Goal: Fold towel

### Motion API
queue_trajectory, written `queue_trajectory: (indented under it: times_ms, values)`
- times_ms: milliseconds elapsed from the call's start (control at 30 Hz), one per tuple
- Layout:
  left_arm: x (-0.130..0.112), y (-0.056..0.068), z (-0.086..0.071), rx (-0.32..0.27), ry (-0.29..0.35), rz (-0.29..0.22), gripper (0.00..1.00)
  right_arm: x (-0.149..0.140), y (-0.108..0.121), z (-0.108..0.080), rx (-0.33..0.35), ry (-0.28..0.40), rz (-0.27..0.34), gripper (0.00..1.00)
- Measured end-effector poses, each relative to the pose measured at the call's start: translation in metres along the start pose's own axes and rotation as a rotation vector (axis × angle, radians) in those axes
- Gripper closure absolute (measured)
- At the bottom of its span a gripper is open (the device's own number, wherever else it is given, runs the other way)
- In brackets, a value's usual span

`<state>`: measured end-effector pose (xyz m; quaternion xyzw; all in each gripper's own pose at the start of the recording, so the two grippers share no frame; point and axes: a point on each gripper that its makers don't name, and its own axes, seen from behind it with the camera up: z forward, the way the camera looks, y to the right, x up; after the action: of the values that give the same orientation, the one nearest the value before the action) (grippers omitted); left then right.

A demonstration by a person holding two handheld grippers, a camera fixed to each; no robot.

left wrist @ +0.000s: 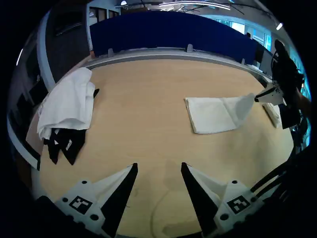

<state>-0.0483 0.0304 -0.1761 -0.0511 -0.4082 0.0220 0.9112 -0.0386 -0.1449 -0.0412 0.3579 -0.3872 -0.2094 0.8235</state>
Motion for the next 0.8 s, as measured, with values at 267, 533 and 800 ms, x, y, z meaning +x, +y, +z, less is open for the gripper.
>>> queue_trajectory:
  times_ms: [267,533,800]
  values:
    - [0.000,-0.002,-0.004,-0.001,0.006,-0.009,0.19,0.018,-0.003,-0.002,0.002,0.013,-0.043,0.96]
    - [0.004,-0.003,-0.012,0.003,0.018,-0.018,0.20,0.036,-0.013,0.004,0.020,0.022,-0.083,0.96]
    - [0.010,-0.009,-0.024,0.018,0.042,-0.038,0.20,0.067,-0.038,0.022,0.067,0.035,-0.152,0.96]
